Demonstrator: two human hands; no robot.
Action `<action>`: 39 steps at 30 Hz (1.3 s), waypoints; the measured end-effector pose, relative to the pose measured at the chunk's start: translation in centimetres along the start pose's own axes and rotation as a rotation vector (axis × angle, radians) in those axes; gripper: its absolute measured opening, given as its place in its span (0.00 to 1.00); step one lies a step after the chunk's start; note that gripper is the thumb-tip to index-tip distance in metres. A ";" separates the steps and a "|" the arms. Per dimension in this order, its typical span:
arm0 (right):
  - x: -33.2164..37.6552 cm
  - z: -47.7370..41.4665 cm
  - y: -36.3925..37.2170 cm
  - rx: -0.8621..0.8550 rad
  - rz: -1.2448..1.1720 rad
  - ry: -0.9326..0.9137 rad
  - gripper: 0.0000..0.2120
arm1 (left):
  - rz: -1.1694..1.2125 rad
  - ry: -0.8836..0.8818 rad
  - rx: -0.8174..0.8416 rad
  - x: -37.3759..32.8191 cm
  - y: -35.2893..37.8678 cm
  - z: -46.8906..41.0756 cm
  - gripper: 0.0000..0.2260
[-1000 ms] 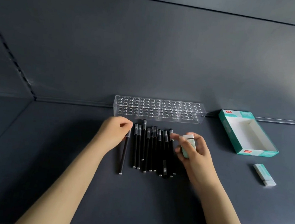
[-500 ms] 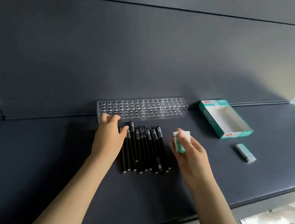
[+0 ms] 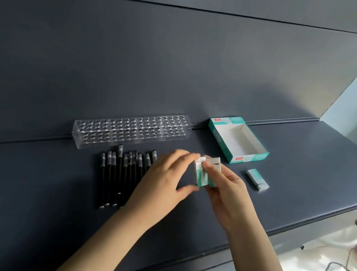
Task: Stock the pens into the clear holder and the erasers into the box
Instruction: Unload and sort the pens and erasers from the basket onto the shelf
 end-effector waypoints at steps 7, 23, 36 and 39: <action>5.7 -1.3 -10.9 -0.196 0.318 -0.055 0.10 | 0.095 -0.150 0.061 -3.7 8.1 -2.7 0.26; 7.4 -7.2 -17.9 -0.019 1.169 -0.247 0.04 | -0.161 -0.408 0.191 -3.6 15.3 -4.8 0.35; 8.0 -1.1 -5.7 -0.171 1.487 -0.634 0.20 | -0.276 -0.530 -0.068 -0.6 -1.3 5.6 0.19; 5.2 2.0 2.1 0.001 1.429 -0.690 0.17 | -0.398 -0.570 -0.129 0.5 -9.0 11.8 0.18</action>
Point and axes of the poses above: each hand's wrist, its own z-axis away from the middle knuckle, its own y-axis out of the palm, x = y × z, the point moved 8 cm from there along -z, towards the middle knuckle, and after that the axes turned 2 degrees about z, right-handed, at the moved point
